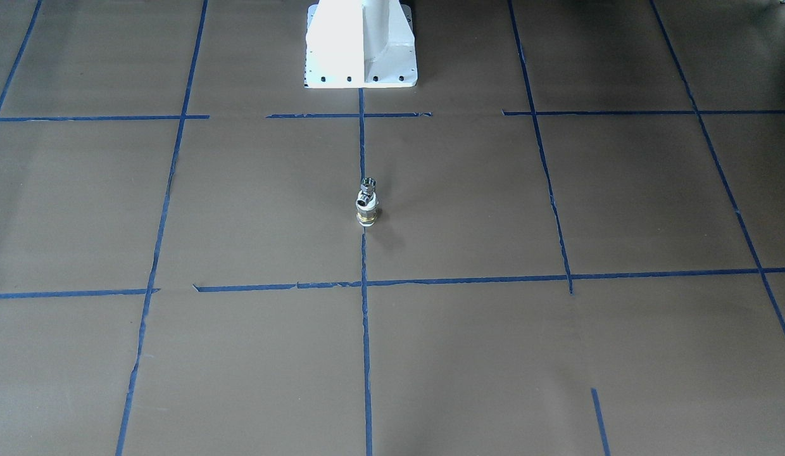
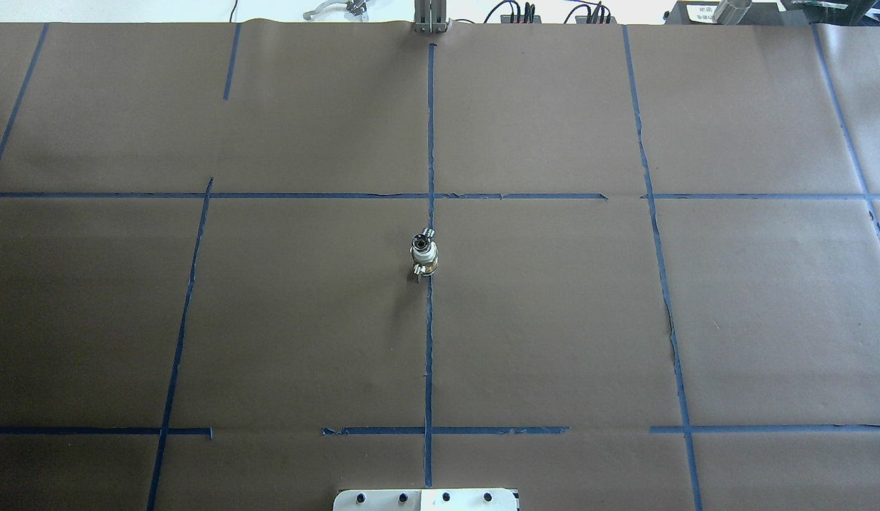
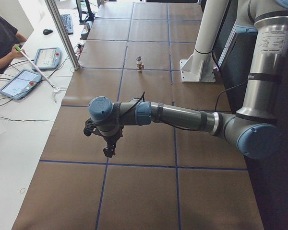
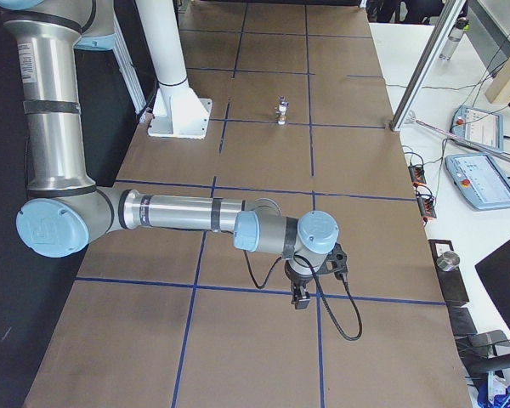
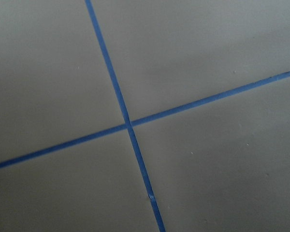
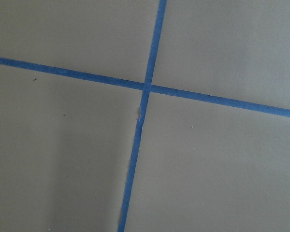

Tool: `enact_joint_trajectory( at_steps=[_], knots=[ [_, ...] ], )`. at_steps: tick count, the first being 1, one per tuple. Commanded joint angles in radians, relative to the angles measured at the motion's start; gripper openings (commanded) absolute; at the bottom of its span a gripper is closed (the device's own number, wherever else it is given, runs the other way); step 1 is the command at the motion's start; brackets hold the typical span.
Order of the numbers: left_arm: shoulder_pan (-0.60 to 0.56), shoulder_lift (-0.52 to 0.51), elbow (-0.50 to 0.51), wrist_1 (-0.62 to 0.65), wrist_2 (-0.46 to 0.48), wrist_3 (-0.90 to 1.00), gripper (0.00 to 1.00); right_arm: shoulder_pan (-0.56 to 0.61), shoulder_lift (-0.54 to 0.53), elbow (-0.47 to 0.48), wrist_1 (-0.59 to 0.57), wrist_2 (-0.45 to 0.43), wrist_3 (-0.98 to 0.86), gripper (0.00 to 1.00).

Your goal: Assemble PPR valve and pipe with both arms

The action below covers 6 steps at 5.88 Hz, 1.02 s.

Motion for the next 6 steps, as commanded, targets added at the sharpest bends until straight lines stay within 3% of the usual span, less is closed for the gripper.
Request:
enact_joint_trajectory(
  at_steps=[1,6],
  knots=[
    [-0.001,0.008,-0.012,0.099,-0.006,-0.017,1.0,-0.001,-0.031,0.063,0.003,0.021,0.089,1.0],
    [0.002,0.063,-0.013,0.06,0.004,-0.004,1.0,-0.025,-0.042,0.07,0.004,0.012,0.085,1.0]
  ],
)
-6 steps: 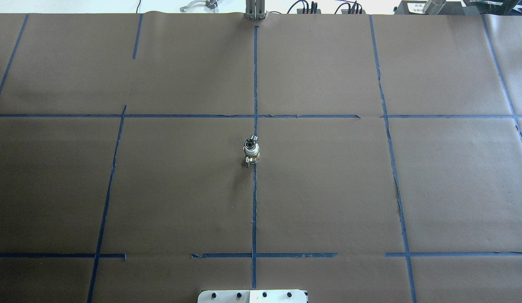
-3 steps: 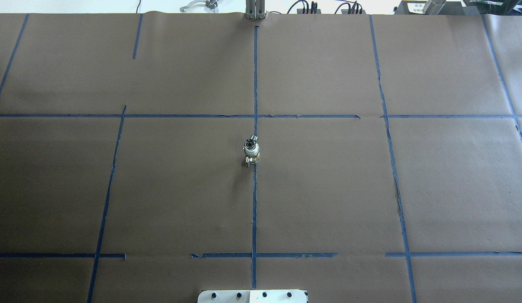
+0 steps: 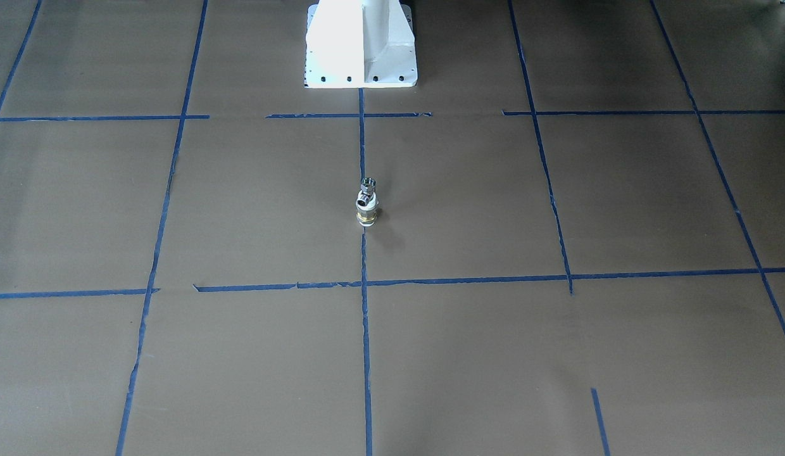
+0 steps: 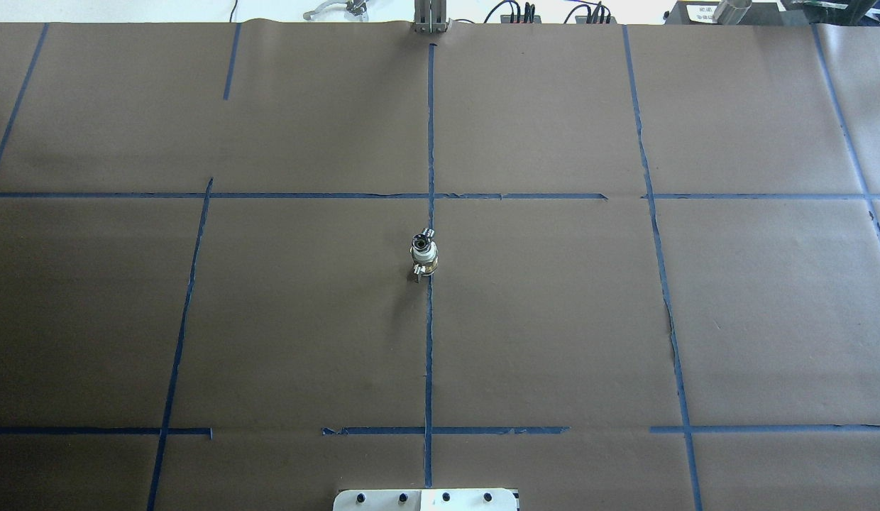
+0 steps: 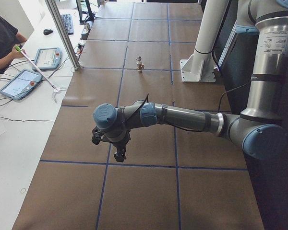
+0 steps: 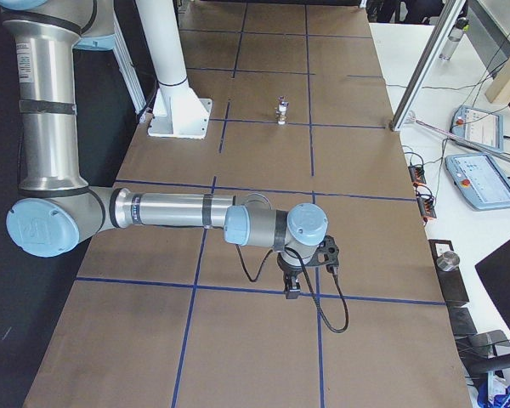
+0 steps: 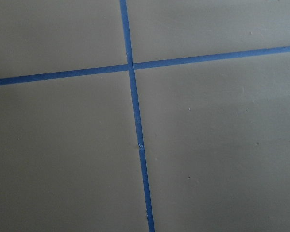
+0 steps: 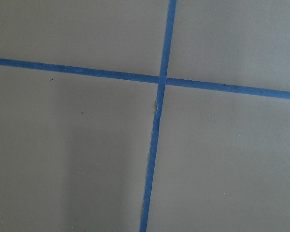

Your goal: Assemble PPR valve and pipe with both arms

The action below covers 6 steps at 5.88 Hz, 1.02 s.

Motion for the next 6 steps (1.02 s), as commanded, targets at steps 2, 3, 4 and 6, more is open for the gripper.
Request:
enact_joint_trajectory(
  at_steps=[2,3,4,6],
  knots=[
    [0.004,0.051,-0.027,-0.034,0.003,-0.008,1.0,-0.002,0.008,0.0,0.001,-0.006,-0.006,1.0],
    [0.002,0.059,-0.027,-0.034,0.003,-0.008,1.0,-0.002,0.002,0.013,-0.001,0.001,-0.005,1.0],
    [-0.001,0.064,-0.042,-0.034,0.003,-0.011,1.0,-0.005,0.006,0.006,0.001,-0.006,0.0,1.0],
    [-0.001,0.103,-0.1,-0.053,0.104,-0.081,1.0,-0.005,0.018,0.013,0.049,-0.026,0.012,1.0]
  ],
)
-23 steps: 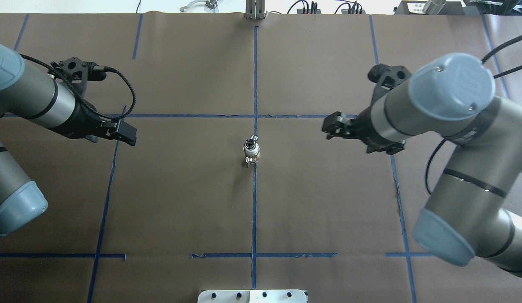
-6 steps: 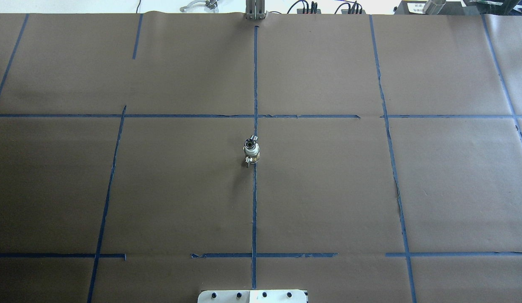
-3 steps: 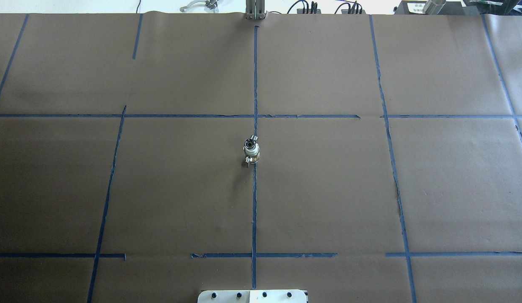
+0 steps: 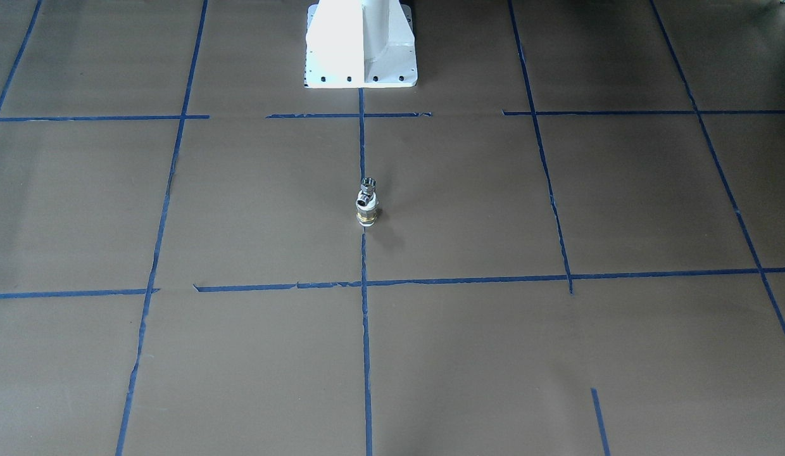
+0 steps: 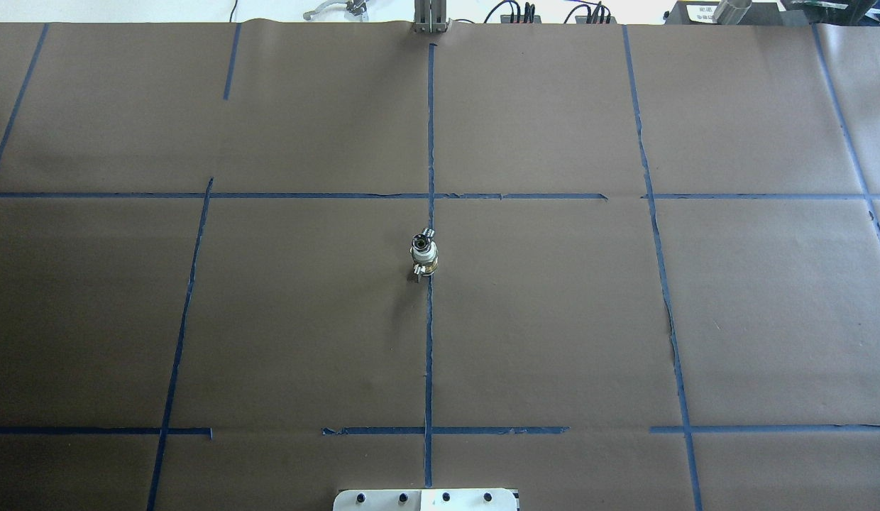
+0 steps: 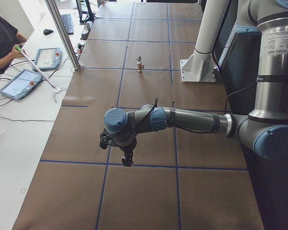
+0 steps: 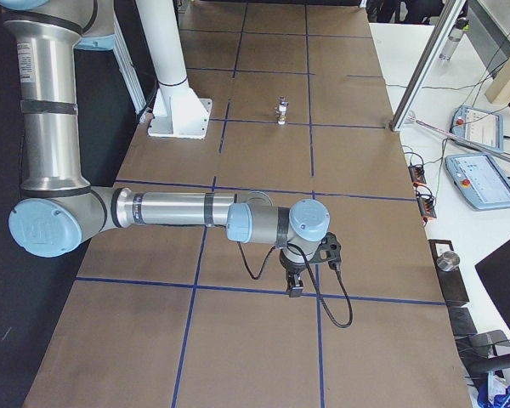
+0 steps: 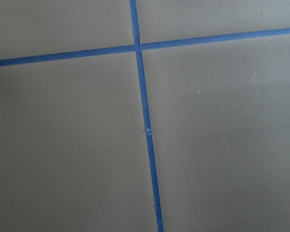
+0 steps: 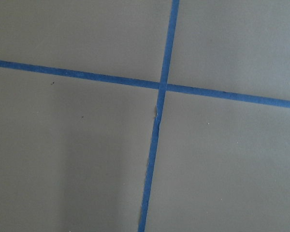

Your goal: Assemble PPR valve and pipe with both arms

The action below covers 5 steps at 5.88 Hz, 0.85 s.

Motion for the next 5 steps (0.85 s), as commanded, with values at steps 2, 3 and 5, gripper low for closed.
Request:
enact_joint_trajectory(
  at_steps=[2,3,5],
  knots=[
    [0.001,0.028,-0.045,-0.021,0.045,-0.031,1.0,-0.002,0.022,-0.005,0.055,0.0,0.03,1.0],
    [0.003,0.024,-0.038,-0.021,0.043,-0.031,1.0,-0.002,0.022,-0.006,0.05,0.002,0.027,1.0],
    [0.004,0.015,-0.019,-0.02,0.037,-0.023,1.0,-0.025,0.032,-0.014,0.002,-0.018,0.03,1.0]
  ],
)
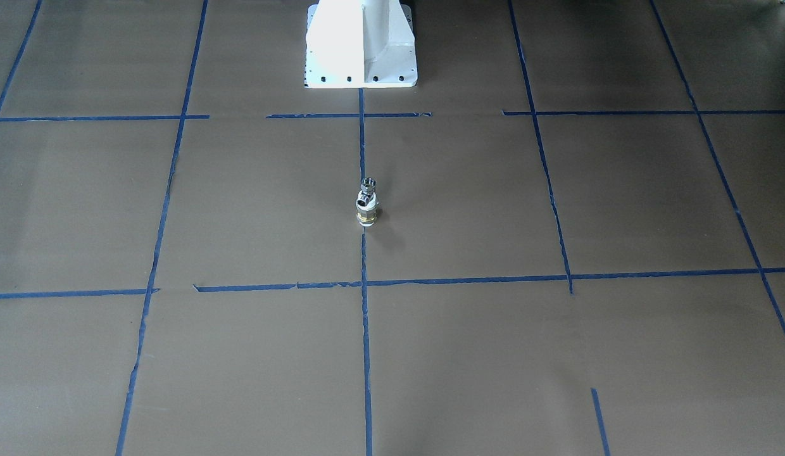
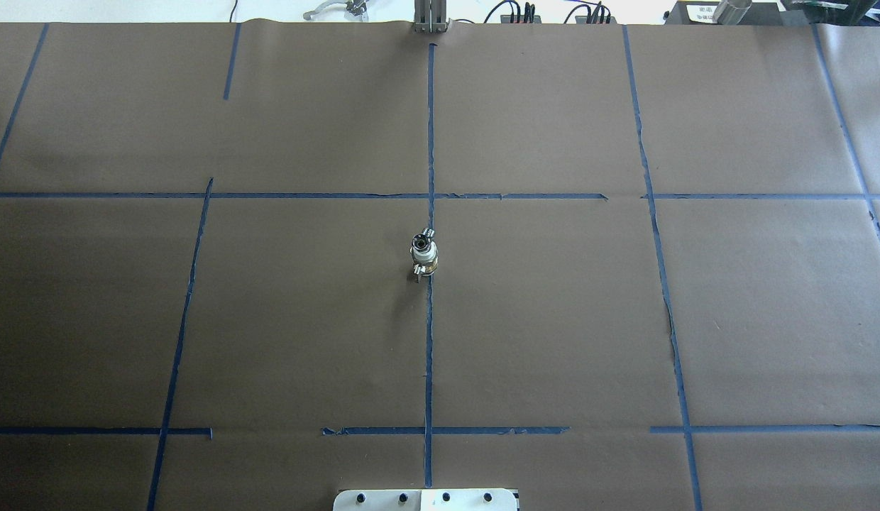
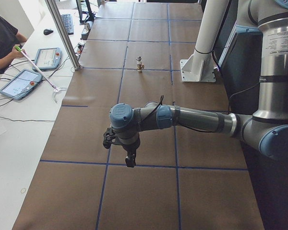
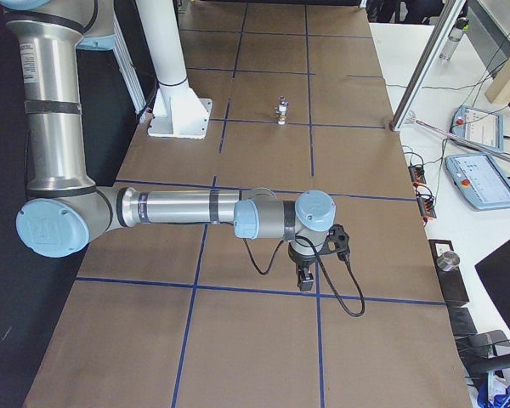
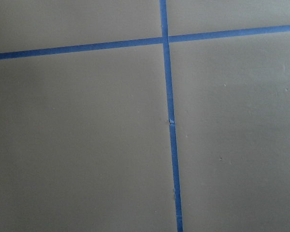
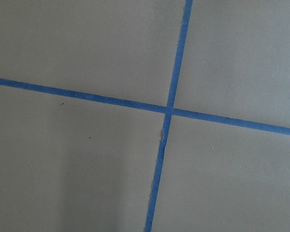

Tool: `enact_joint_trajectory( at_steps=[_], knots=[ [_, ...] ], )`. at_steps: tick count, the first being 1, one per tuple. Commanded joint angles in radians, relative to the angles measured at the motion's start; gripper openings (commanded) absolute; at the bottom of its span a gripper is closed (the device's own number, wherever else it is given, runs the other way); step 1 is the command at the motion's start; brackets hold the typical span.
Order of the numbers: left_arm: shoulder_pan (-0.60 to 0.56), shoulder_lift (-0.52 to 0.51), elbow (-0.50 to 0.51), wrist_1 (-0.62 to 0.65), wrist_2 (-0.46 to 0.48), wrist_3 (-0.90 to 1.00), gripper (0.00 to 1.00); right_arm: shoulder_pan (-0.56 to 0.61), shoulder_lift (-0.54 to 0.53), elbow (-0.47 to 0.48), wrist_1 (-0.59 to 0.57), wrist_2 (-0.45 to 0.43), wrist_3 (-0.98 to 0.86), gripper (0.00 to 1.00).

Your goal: Assemble PPR valve and pipe with both arms

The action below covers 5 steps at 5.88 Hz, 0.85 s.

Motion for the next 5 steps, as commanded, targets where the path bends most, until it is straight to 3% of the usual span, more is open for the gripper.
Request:
enact_joint_trajectory(
  at_steps=[1,5],
  knots=[
    [0.002,-0.014,0.017,-0.005,-0.002,0.003,1.0,-0.008,0.016,-0.007,-0.1,-0.003,0.001,1.0],
    [0.003,-0.09,-0.007,-0.007,-0.002,0.003,1.0,-0.006,0.022,-0.053,-0.096,0.021,0.001,1.0]
  ],
)
